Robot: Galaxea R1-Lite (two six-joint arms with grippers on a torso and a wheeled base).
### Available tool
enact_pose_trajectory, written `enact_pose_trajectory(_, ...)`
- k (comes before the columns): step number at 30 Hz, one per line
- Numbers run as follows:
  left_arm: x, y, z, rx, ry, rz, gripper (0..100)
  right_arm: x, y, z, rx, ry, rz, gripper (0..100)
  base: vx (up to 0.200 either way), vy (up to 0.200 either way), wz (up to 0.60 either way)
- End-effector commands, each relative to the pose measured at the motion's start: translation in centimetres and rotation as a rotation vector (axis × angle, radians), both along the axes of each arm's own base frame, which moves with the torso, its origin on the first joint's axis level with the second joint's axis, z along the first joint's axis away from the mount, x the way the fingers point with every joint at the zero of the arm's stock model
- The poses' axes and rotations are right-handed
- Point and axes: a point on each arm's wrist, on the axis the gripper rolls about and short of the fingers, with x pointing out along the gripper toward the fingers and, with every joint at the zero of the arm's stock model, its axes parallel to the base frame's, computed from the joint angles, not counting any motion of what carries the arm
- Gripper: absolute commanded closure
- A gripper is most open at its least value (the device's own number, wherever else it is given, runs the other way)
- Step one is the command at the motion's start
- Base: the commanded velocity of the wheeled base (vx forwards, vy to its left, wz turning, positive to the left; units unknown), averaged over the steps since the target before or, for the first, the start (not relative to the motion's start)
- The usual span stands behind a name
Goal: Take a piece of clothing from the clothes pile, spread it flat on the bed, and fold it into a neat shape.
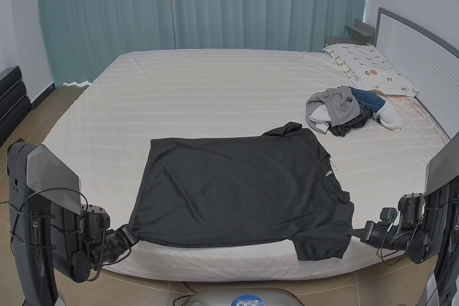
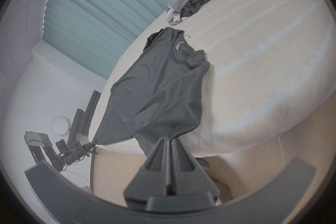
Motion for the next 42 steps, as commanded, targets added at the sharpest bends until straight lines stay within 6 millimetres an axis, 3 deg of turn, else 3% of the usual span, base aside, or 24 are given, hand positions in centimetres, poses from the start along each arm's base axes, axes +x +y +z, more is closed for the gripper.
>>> enact_pose_trajectory(1,-0.3,0.1,0.2,0.025,-0.005,-0.018,100,-1.7,0.0,0.2,-0.012,0.041,0.015,100,0.000,0.000,0.00)
enact_pose_trajectory(7,-0.5,0.2,0.0,0.056,0.005,-0.030,100,-1.9,-0.5,0.0,-0.011,0.075,-0.022,100,0.000,0.000,0.00)
enact_pose_trajectory(12,-1.1,0.4,-0.1,0.099,0.022,-0.052,100,-2.8,-0.6,1.2,-0.011,0.111,-0.025,100,0.000,0.000,0.00)
enact_pose_trajectory(19,-1.8,0.7,-0.7,0.232,0.061,-0.050,100,-3.9,-0.5,1.1,-0.075,0.183,0.045,100,0.000,0.000,0.00)
enact_pose_trajectory(42,-3.3,0.8,-1.0,0.300,0.130,-0.109,100,-6.5,-1.2,1.8,-0.187,0.271,0.155,100,0.000,0.000,0.00)
